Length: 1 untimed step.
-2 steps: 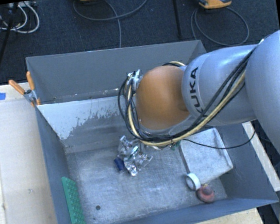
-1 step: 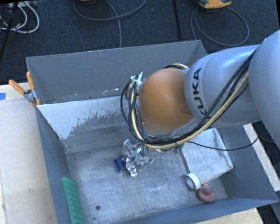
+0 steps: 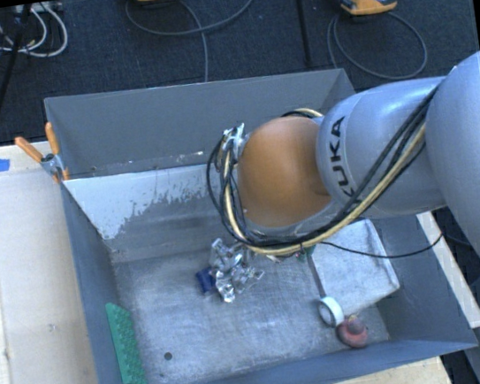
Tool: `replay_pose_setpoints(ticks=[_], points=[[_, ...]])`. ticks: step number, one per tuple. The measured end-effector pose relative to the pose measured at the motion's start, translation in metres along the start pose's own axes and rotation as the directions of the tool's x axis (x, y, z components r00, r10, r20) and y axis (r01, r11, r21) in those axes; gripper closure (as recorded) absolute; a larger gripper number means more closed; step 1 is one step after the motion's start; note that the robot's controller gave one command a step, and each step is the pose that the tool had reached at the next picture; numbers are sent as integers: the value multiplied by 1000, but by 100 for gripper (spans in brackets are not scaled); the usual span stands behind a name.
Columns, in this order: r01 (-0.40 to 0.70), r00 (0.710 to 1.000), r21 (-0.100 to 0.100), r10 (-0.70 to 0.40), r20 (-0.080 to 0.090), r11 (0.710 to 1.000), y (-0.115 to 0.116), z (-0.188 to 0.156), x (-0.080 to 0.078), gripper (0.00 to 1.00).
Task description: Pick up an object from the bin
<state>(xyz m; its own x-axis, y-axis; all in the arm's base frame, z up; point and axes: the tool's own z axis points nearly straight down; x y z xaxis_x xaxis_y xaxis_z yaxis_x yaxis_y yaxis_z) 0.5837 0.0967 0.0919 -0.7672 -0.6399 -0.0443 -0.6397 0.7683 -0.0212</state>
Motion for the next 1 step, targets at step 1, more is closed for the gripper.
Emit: replay_pose_setpoints(ticks=[1], points=[[-8,1000,-1,8,0,1000,-1,0,0,100]])
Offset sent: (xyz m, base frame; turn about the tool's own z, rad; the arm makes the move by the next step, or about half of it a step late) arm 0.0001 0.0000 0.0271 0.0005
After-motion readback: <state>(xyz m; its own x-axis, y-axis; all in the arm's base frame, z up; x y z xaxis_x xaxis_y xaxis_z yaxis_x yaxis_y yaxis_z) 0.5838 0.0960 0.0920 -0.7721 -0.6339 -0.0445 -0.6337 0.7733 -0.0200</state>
